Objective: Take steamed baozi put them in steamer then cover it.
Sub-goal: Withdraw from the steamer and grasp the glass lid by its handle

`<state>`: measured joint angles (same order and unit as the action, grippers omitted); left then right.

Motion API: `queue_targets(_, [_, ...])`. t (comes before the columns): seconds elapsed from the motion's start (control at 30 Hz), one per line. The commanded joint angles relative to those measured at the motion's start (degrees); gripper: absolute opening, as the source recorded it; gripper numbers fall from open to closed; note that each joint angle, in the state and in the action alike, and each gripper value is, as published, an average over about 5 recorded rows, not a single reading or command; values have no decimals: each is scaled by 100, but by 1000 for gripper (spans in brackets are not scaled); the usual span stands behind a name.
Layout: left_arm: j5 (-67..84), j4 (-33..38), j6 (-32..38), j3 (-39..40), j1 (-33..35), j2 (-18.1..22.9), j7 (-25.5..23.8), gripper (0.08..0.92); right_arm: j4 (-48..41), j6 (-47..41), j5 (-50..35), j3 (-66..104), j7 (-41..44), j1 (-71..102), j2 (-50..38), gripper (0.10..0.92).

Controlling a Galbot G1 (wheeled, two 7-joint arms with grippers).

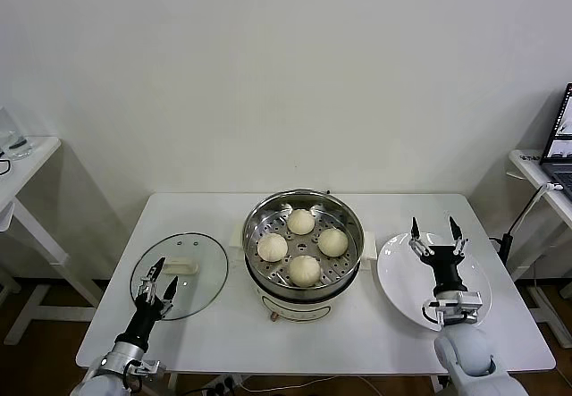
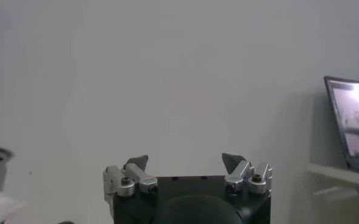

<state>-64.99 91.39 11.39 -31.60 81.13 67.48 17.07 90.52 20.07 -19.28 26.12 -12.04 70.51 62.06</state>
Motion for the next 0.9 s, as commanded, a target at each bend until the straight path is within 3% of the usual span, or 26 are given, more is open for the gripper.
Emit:
queue_targets(0.03, [-683,-736,47,128,-526,35,147,823,42,46,117,209,38,368,180,823])
queue_targets(0.9, [-1056,-1681,-51,181,-1431,304,394,823,21,83,284,186,113,411,181,823])
